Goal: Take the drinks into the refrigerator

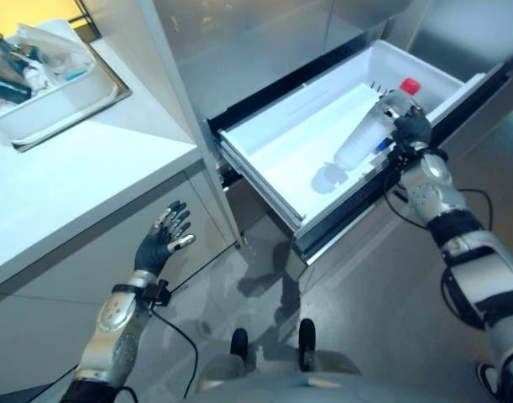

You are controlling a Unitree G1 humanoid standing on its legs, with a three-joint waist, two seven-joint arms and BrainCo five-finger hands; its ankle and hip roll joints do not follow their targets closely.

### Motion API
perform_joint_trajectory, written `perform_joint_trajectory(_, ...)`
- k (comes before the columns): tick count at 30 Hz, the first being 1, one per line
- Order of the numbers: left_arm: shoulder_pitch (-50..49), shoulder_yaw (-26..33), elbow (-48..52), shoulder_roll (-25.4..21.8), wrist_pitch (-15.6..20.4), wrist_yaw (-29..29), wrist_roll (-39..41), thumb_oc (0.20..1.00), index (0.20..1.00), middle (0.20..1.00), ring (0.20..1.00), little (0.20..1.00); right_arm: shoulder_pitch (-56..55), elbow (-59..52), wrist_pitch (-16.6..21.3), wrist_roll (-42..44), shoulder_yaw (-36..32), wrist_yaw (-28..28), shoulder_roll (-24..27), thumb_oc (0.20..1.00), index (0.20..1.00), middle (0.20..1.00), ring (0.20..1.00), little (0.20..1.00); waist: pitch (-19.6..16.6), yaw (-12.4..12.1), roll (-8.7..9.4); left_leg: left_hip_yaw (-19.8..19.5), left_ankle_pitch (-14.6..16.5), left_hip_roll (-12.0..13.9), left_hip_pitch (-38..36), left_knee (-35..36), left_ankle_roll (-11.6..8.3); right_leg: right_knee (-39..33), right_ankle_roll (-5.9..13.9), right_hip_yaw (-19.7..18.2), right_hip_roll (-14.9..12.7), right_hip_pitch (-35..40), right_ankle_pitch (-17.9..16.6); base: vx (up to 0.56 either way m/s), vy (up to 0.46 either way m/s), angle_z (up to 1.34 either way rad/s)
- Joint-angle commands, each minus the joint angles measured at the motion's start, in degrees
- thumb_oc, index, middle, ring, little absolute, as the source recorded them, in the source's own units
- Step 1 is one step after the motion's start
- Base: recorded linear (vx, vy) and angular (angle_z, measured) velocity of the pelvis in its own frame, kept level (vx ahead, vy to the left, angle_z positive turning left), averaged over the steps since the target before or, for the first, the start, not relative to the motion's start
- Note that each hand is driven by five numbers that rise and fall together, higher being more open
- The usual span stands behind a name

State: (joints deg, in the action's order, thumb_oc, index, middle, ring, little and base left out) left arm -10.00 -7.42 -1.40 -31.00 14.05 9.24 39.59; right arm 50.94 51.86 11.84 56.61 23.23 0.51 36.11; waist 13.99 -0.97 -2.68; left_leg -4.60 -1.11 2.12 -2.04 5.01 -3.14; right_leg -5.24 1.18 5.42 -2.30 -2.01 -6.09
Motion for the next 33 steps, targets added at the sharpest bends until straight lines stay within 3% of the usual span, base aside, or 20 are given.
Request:
perform_joint_trajectory(1, 2.4, -0.7, 8.3, -4.1, 4.4, 2.1, 1.7, 1.000, 1.000, 1.000, 1.000, 1.000, 14.1, 2.2, 0.9, -8.0, 3.6, 1.7, 3.7, 0.200, 0.200, 0.200, 0.200, 0.200, 1.1, -1.4, 1.38, -2.0, 3.1, -2.7, 1.5, -3.0, 2.93, 8.0, 3.36, 1.5, -2.2, 0.5, 9.3, -0.03, 0.002, 0.02)
perform_joint_trajectory(6, 2.0, -1.4, 11.1, -6.0, 4.4, 3.1, 2.3, 1.000, 1.000, 1.000, 1.000, 1.000, 16.9, 5.5, 0.4, -14.5, 6.8, 1.2, 6.3, 0.200, 0.200, 0.200, 0.200, 0.200, 2.9, -1.7, -0.10, -2.6, 2.0, -2.8, 4.1, -3.2, 2.73, 10.8, 3.24, 1.7, -2.0, -3.2, 10.0, -0.02, -0.007, 0.04)
perform_joint_trajectory(8, 2.5, -1.7, 11.3, -6.7, 4.3, 3.1, 2.1, 1.000, 1.000, 1.000, 1.000, 1.000, 17.8, 6.6, 0.2, -21.2, 9.7, 0.9, 7.7, 0.200, 0.200, 0.200, 0.200, 0.200, 3.8, -1.8, -0.58, -2.9, 1.5, -2.9, 5.1, -3.4, 2.59, 12.2, 3.28, 1.9, -2.1, -4.7, 10.3, -0.04, -0.012, 0.10)
perform_joint_trajectory(16, 3.2, -2.2, 12.3, -7.3, 4.7, 1.8, 0.0, 1.000, 1.000, 1.000, 1.000, 1.000, 13.1, 4.5, -0.8, -33.9, 12.9, 0.2, 6.3, 0.200, 0.200, 0.200, 0.200, 0.200, 5.8, -1.6, -1.44, -3.7, 1.0, -2.8, 5.9, -3.3, 2.52, 13.6, 3.34, 2.2, -2.0, -6.4, 10.8, 0.00, -0.007, 0.06)
perform_joint_trajectory(24, 3.5, -2.1, 12.3, -7.1, 5.3, 0.7, -1.3, 1.000, 1.000, 1.000, 1.000, 1.000, 12.0, 2.9, -1.5, -40.5, 15.4, 1.5, 4.0, 0.200, 0.200, 0.200, 0.200, 0.200, 6.8, -1.4, -1.33, -4.2, 1.1, -2.8, 6.0, -3.3, 2.44, 14.0, 3.30, 2.4, -2.0, -6.6, 11.3, 0.00, 0.000, 0.00)
perform_joint_trajectory(33, 4.3, -1.5, 11.4, -6.2, 5.5, 0.5, -2.0, 1.000, 1.000, 1.000, 1.000, 1.000, 14.1, 3.4, -1.7, -43.1, 15.9, 1.3, 5.1, 0.200, 0.200, 0.200, 0.200, 0.200, 7.3, -1.0, -0.71, -4.6, 1.1, -2.7, 5.4, -3.1, 2.32, 13.7, 3.27, 3.0, -2.1, -5.8, 11.3, -0.01, -0.001, 0.04)
